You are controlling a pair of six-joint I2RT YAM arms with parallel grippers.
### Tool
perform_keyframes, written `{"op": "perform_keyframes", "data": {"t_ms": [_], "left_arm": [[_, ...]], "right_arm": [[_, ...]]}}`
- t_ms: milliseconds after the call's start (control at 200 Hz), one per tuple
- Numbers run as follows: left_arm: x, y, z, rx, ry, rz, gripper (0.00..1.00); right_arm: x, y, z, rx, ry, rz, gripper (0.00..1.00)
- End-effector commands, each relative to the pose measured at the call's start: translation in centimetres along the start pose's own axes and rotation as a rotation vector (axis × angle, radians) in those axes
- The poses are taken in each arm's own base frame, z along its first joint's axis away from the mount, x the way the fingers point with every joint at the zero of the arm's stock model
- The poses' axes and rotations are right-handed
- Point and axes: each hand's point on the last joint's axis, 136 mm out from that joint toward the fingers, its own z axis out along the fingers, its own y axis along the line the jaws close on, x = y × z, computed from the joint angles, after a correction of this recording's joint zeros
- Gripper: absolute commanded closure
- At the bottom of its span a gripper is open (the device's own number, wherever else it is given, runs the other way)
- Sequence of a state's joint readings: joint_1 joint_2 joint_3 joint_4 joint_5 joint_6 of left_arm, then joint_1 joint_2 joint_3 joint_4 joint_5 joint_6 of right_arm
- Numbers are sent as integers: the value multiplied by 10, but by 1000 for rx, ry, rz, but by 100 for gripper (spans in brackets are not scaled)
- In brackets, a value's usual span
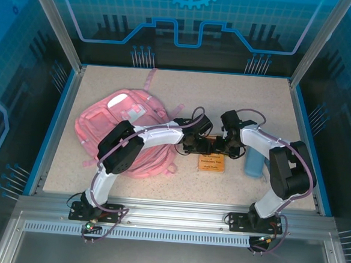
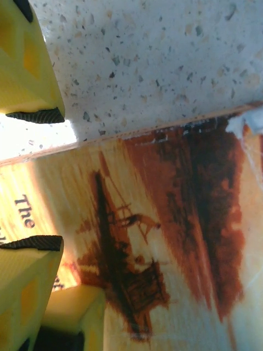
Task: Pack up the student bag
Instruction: Pick up the book from the center of the table.
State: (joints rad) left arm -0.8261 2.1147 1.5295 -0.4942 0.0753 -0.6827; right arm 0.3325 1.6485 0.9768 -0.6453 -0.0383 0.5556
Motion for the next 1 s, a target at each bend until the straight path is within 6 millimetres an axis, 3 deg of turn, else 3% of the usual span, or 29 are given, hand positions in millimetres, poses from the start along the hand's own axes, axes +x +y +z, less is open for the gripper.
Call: {"op": "perform_keyframes", "data": {"t_ms": [0,160,305,465,670,715,805,996], "left_arm": [[8,6,9,-61,28,1,46],[14,16,17,-101,47,2,61],[17,19,21,-102,52,-3,67],[18,19,23,-100,56,-7,68],[14,12,16,-74,46,-3,68],[11,8,9,-59,36,1,67],[0,-2,-17,-3,3,9,59],[-28,-9,-95,183,-100,-17,31]], "right_arm": [[2,13,-12,-63,15,-24,56],[2,24,-25,-119,3,-31,60],[2,29,-32,-151,-2,-25,66],[4,29,-30,-157,4,-13,75],[4,23,-25,-125,7,-2,95],[3,22,-27,-116,-5,-3,100],[-2,23,-38,-133,-49,-16,100],[-11,38,-74,-274,-124,-67,100]]}}
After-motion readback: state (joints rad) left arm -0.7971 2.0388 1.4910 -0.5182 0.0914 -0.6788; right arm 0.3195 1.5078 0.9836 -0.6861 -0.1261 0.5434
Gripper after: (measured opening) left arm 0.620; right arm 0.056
